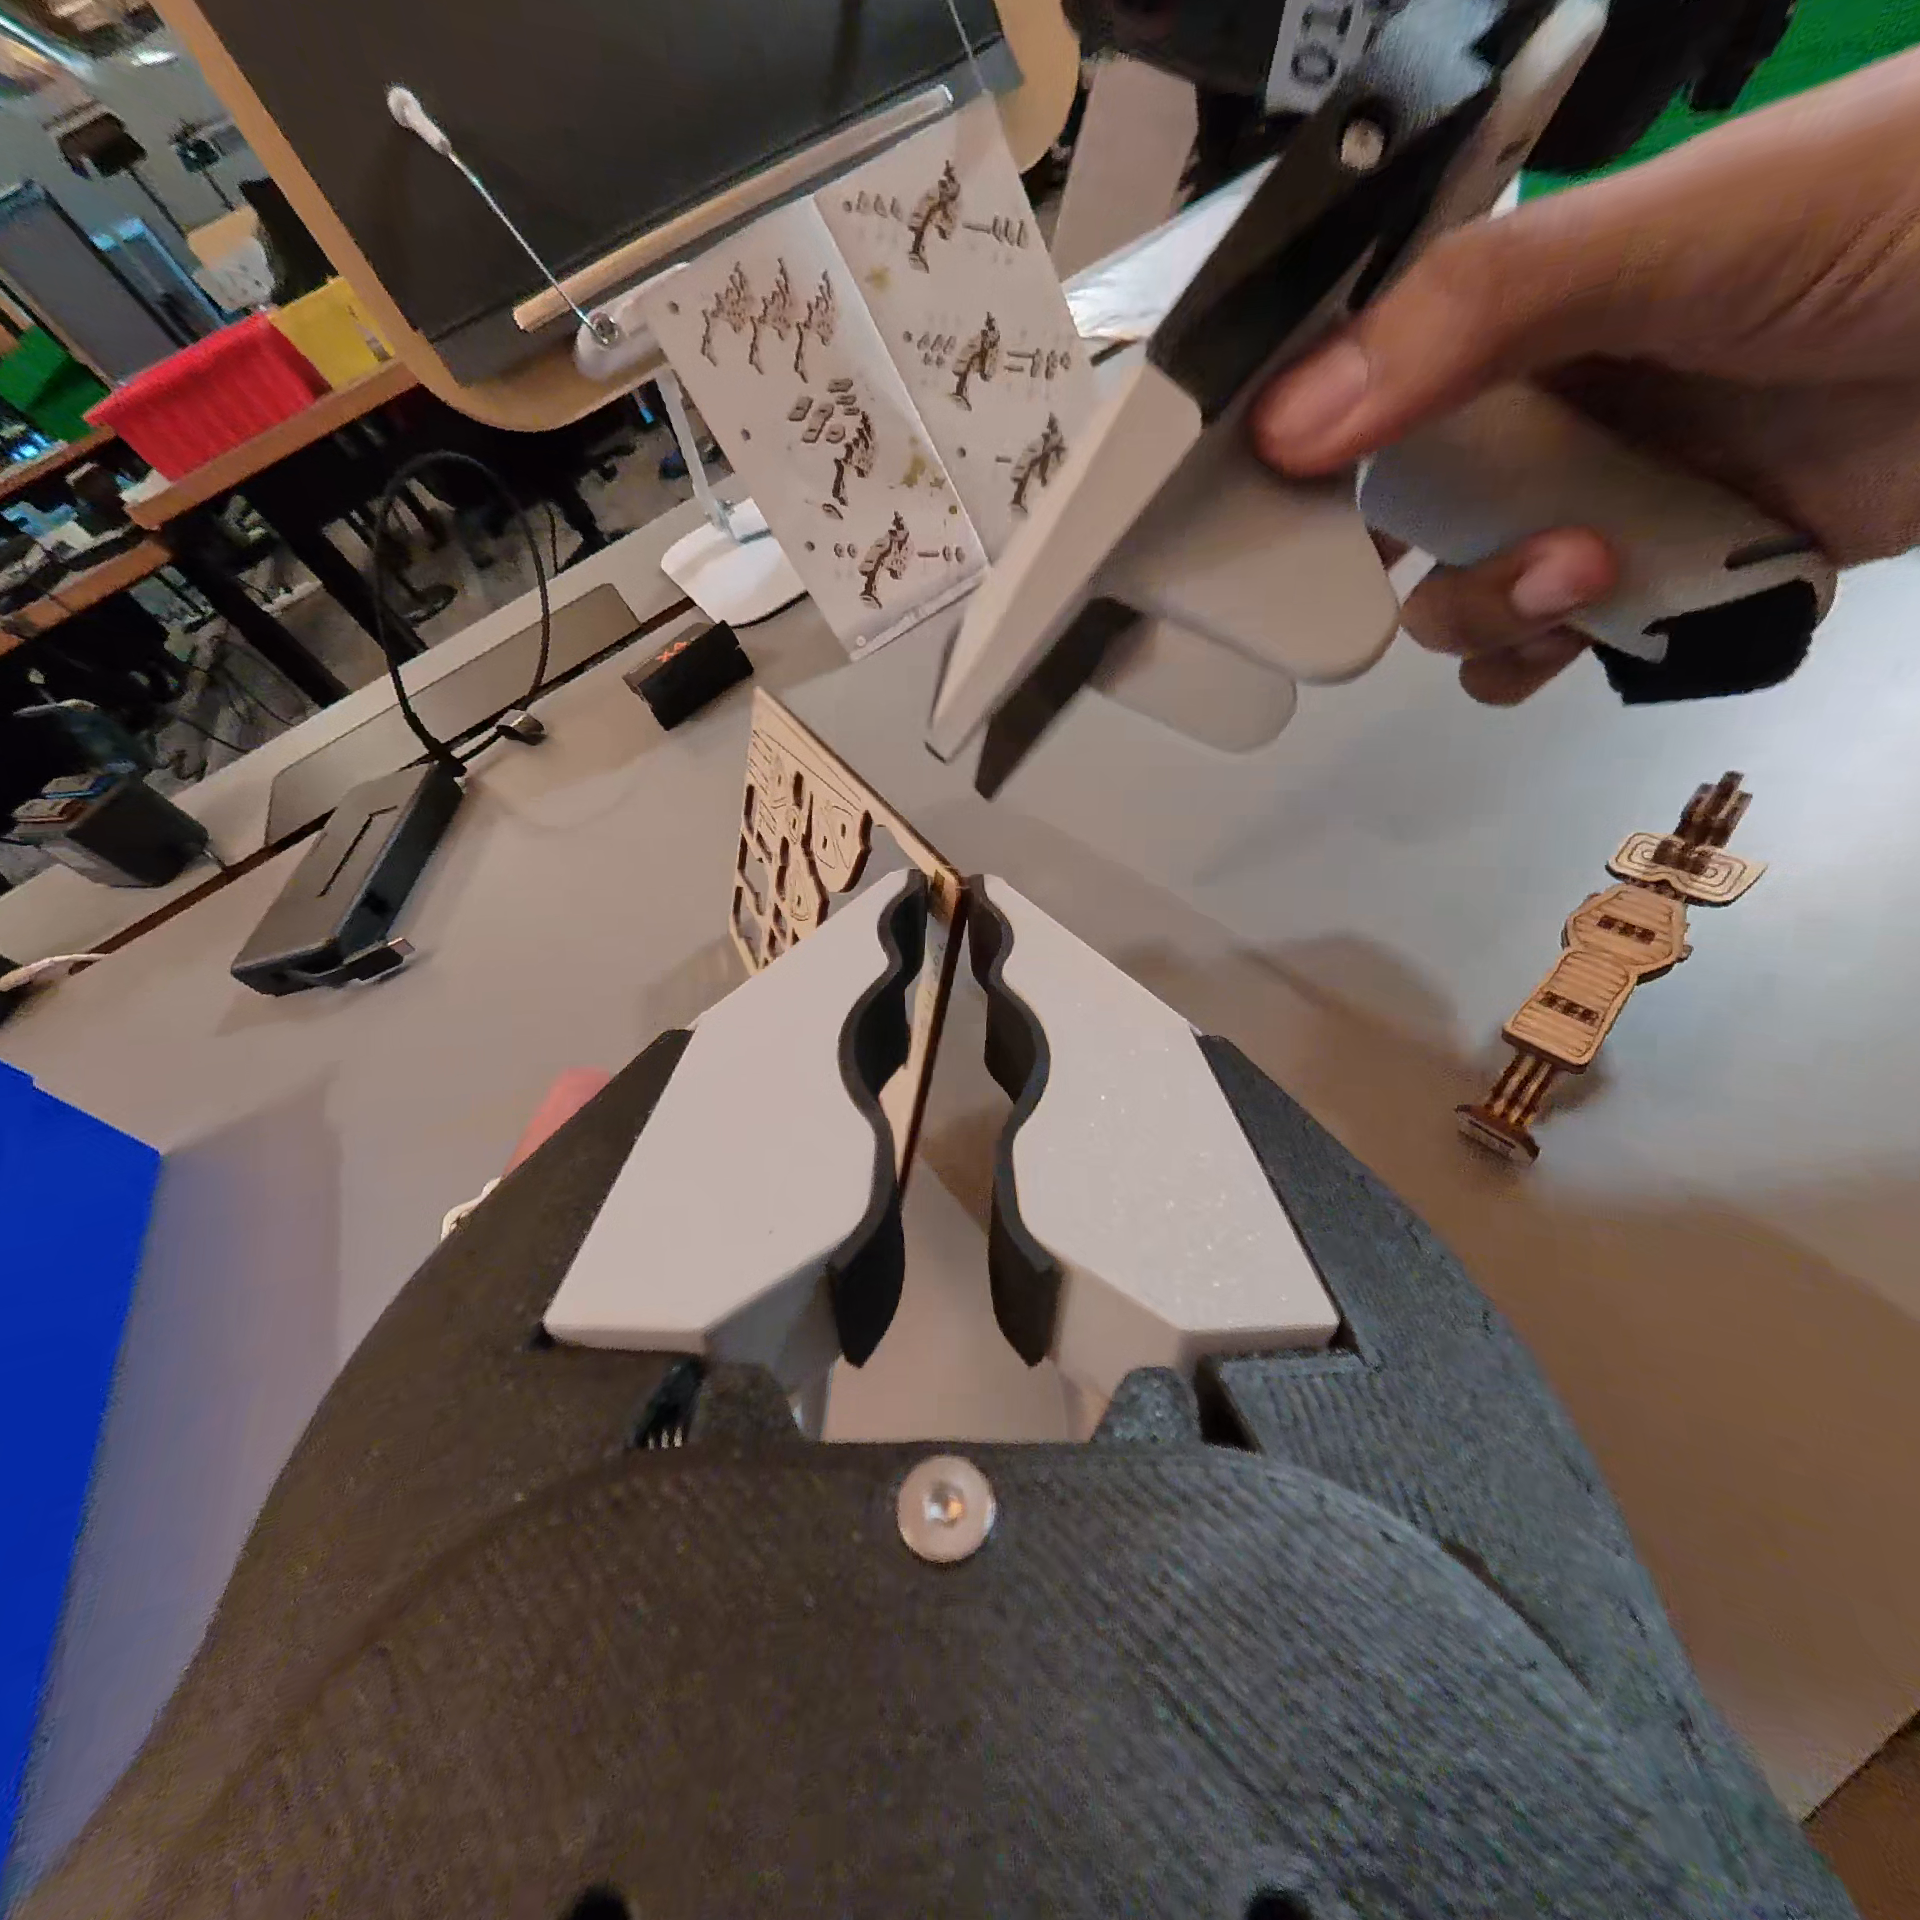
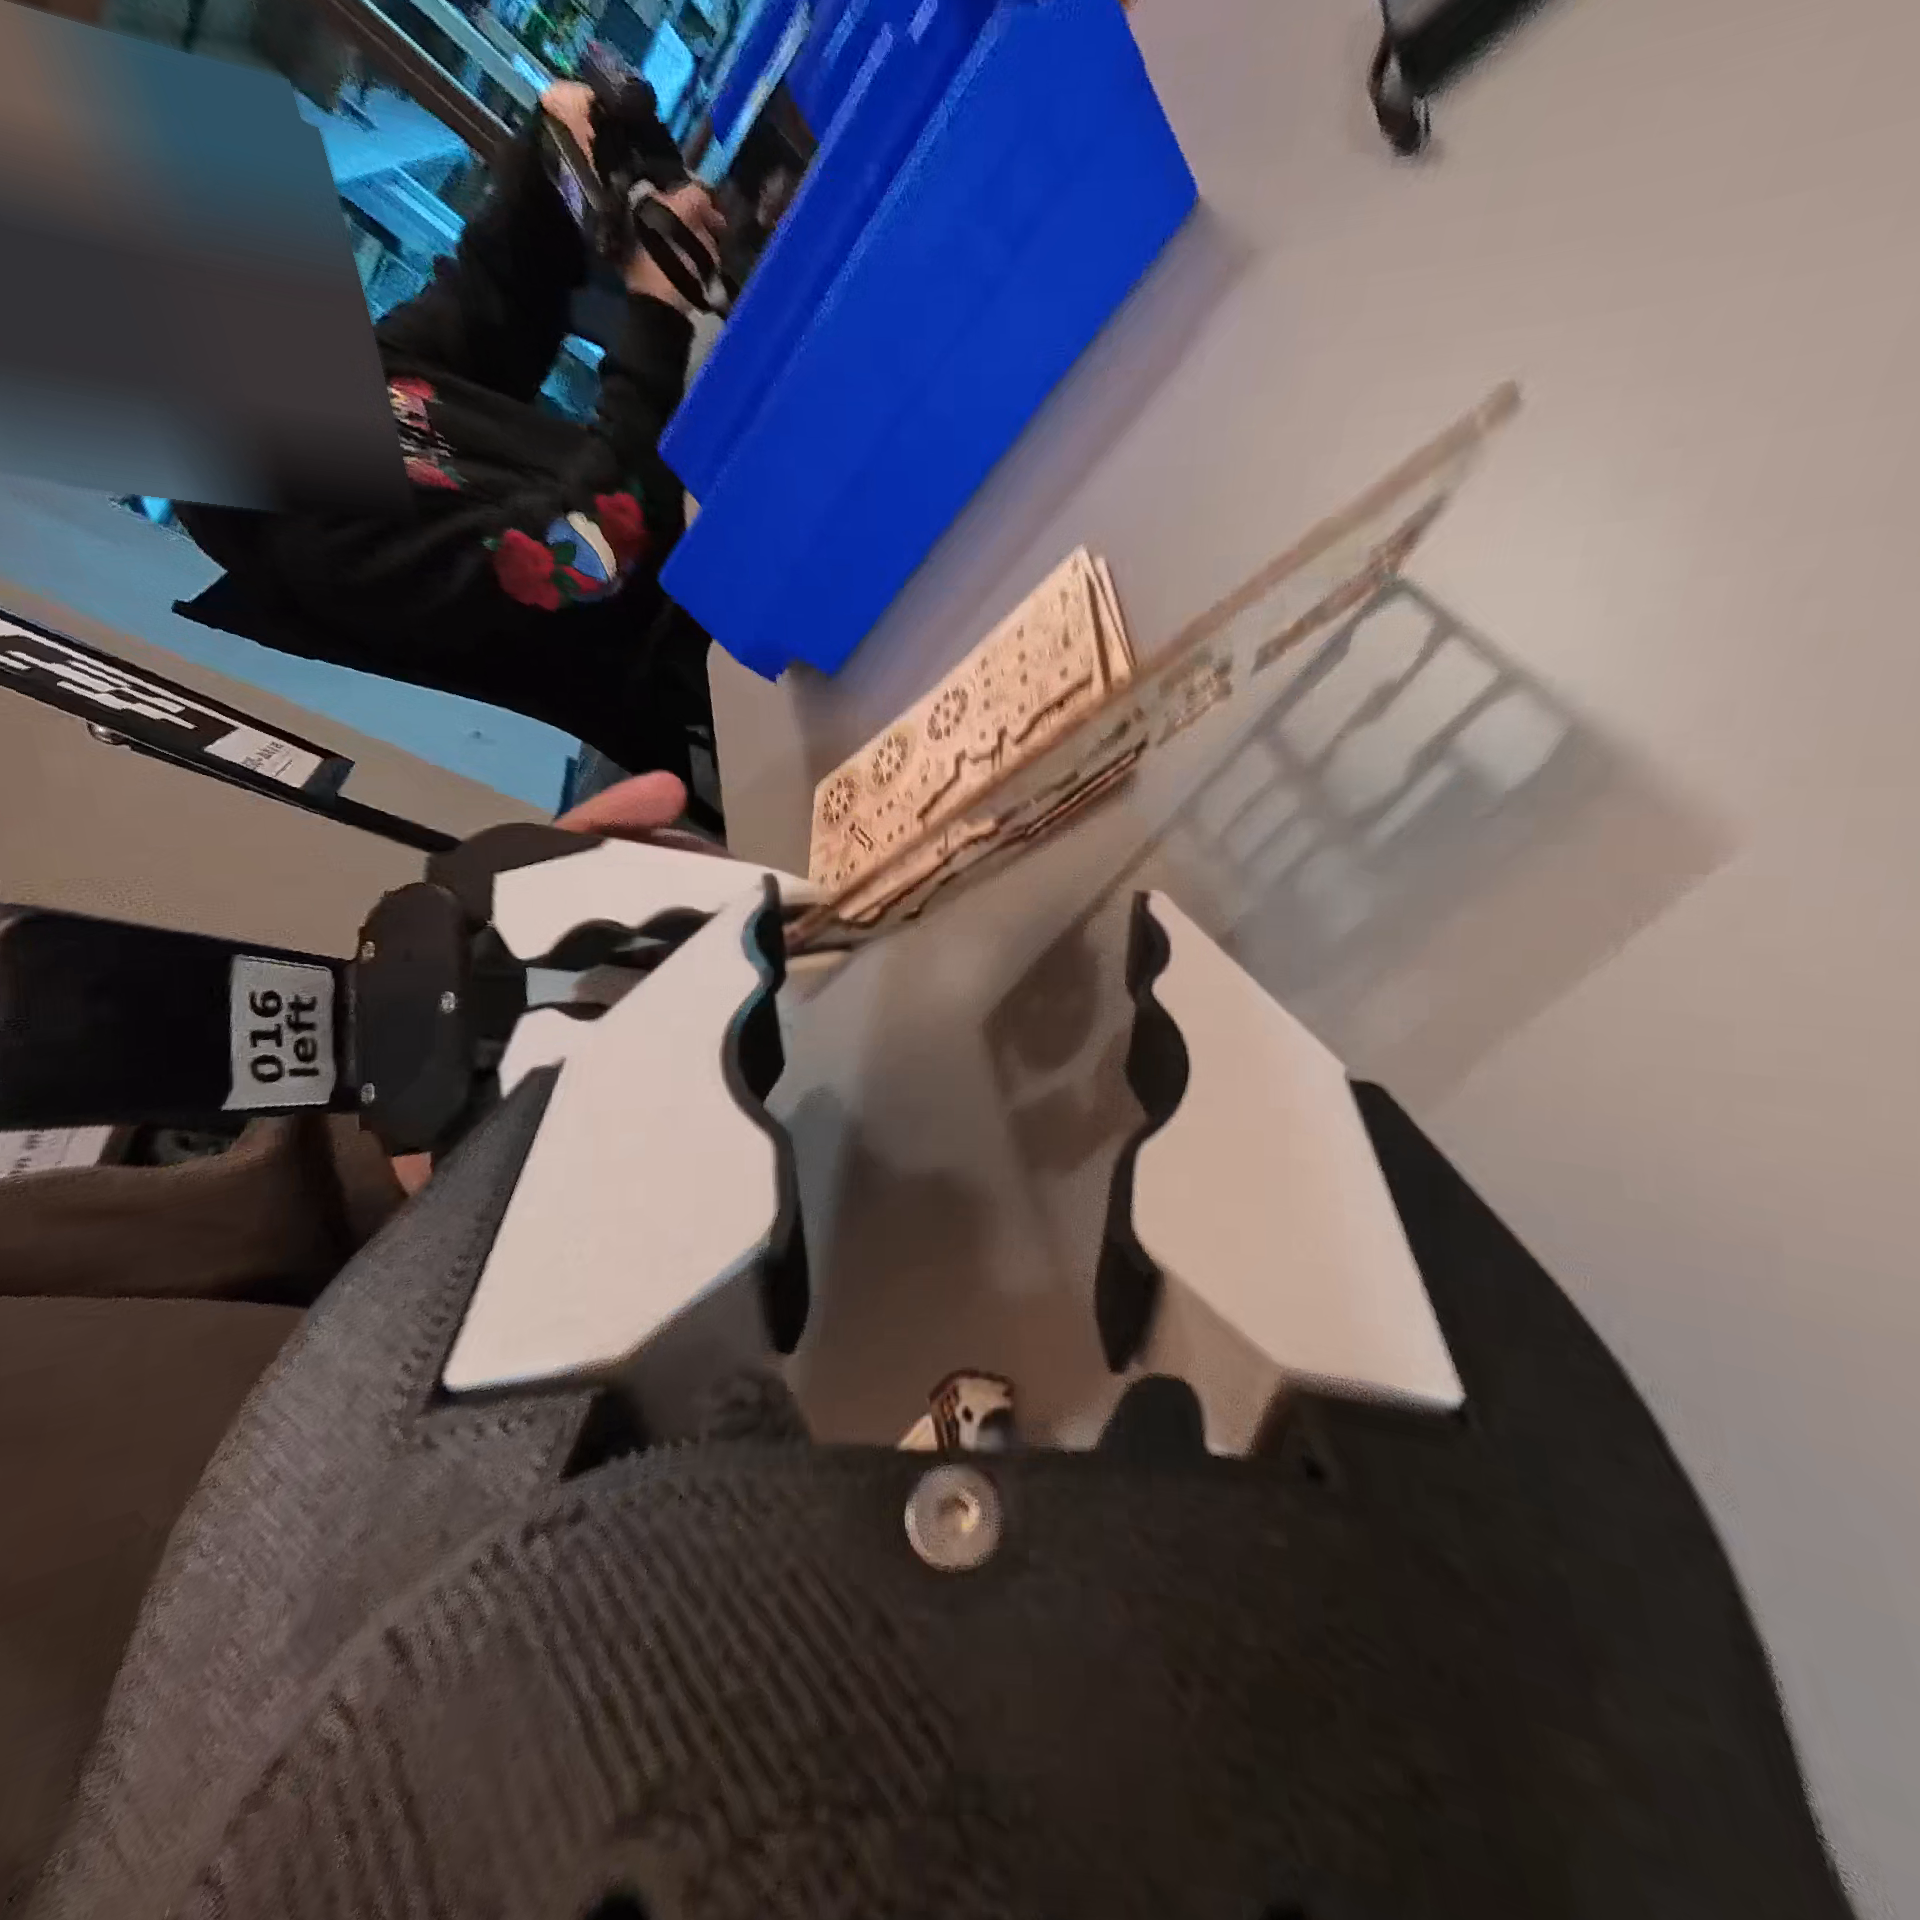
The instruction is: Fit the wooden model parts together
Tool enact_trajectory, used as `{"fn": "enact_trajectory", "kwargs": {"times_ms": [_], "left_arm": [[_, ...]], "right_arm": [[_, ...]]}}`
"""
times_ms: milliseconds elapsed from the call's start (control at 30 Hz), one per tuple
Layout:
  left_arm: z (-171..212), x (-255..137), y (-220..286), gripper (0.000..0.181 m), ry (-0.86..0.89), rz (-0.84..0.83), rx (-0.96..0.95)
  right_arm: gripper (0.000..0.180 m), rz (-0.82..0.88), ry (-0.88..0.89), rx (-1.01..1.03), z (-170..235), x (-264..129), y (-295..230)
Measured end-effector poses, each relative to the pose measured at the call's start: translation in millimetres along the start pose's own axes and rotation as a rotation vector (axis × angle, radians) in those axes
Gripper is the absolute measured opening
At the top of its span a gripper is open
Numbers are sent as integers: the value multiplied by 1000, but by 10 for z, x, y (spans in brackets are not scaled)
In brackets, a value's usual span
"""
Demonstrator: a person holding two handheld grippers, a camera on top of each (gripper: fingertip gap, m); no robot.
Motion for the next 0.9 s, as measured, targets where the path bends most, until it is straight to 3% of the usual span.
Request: {"fn": "enact_trajectory", "kwargs": {"times_ms": [300,367,467,533,633,733,900], "left_arm": [[-47,4,161,7,54,65,-23],[-64,6,225,7,69,95,-15],[-53,1,278,10,85,116,10],[-81,-31,247,26,120,113,-9],[-179,-135,33,65,214,61,-115],[-222,-262,-250,70,332,43,-324],[-46,-206,-401,71,371,170,-607]], "right_arm": [[74,-71,-25,259,-73,101,236],[59,-125,-62,309,-47,204,222],[19,-187,-64,308,-76,276,159],[6,-209,-39,281,-134,255,112],[1,-232,50,207,-272,117,20],[1,-282,133,116,-363,-110,-152],[1,-279,160,-96,-237,-380,-441]]}}
Point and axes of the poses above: each gripper's, where its closed fingertips meet, x out along the fingers, z out of its underside, y = z × x across the jaws, the point moved 1 cm from there along -x, back along the fingers, and after that the axes turned 15 degrees about x, right-handed, at the moved point
